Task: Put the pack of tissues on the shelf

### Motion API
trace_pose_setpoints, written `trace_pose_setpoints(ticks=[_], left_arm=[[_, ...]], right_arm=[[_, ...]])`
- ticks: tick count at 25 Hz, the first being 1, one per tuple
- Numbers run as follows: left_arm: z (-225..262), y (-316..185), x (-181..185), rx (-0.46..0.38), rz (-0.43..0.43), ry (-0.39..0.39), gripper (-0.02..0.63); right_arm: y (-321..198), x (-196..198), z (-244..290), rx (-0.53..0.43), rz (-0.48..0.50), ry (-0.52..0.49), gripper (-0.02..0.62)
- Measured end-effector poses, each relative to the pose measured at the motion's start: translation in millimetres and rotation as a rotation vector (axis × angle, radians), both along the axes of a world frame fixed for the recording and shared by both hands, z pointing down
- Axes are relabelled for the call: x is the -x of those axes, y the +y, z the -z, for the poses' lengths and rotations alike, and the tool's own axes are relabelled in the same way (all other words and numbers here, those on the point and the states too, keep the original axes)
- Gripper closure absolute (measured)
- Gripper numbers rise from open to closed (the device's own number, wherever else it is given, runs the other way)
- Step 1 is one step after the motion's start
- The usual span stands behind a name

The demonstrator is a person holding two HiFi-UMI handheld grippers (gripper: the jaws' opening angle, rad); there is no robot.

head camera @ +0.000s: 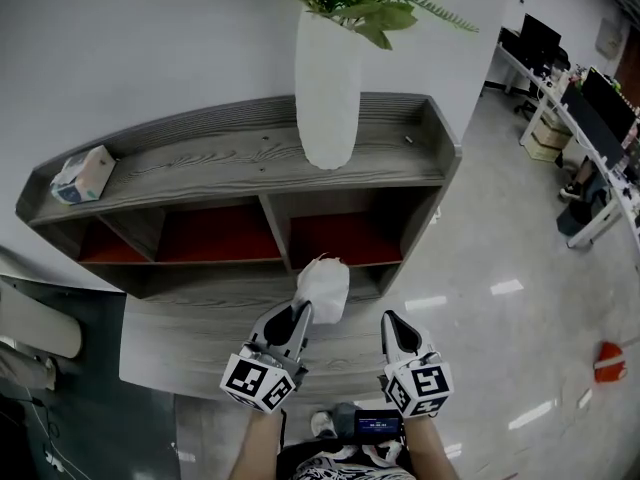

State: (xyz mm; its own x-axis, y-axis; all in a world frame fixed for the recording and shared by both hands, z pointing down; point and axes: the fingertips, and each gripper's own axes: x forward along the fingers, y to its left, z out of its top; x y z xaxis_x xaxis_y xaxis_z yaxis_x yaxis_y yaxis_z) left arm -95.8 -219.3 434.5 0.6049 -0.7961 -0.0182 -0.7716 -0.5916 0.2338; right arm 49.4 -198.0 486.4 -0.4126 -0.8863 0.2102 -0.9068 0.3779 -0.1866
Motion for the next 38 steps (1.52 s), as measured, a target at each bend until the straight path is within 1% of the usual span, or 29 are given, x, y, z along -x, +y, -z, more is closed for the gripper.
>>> trace_pose_setpoints(ticks=[11, 20, 30, 38], left_arm=[[-9.8, -22.7, -15.3, 0.013, 0.028, -0.012, 0.566], [-15.8, -39.5, -26.8, 0.014, 0.048, -0.036, 0.566], [-18.1, -50.3, -29.6, -0.013, 0.097, -0.048, 0.566], [-10.4, -63.0, -32.7, -0.029, 0.107, -0.056, 0.568]], right_arm=[[-16.9, -22.6, -8.7, 0.024, -0.005, -0.01, 0.591], [-33.8, -37.6, -10.7, 0.02, -0.006, -0.018, 0.591], [-46.3, -41.4, -14.8, 0.024, 0.022, -0.026, 0.591], [-59.3, -44.8, -10.8, 0.013, 0.029, -0.031, 0.591]])
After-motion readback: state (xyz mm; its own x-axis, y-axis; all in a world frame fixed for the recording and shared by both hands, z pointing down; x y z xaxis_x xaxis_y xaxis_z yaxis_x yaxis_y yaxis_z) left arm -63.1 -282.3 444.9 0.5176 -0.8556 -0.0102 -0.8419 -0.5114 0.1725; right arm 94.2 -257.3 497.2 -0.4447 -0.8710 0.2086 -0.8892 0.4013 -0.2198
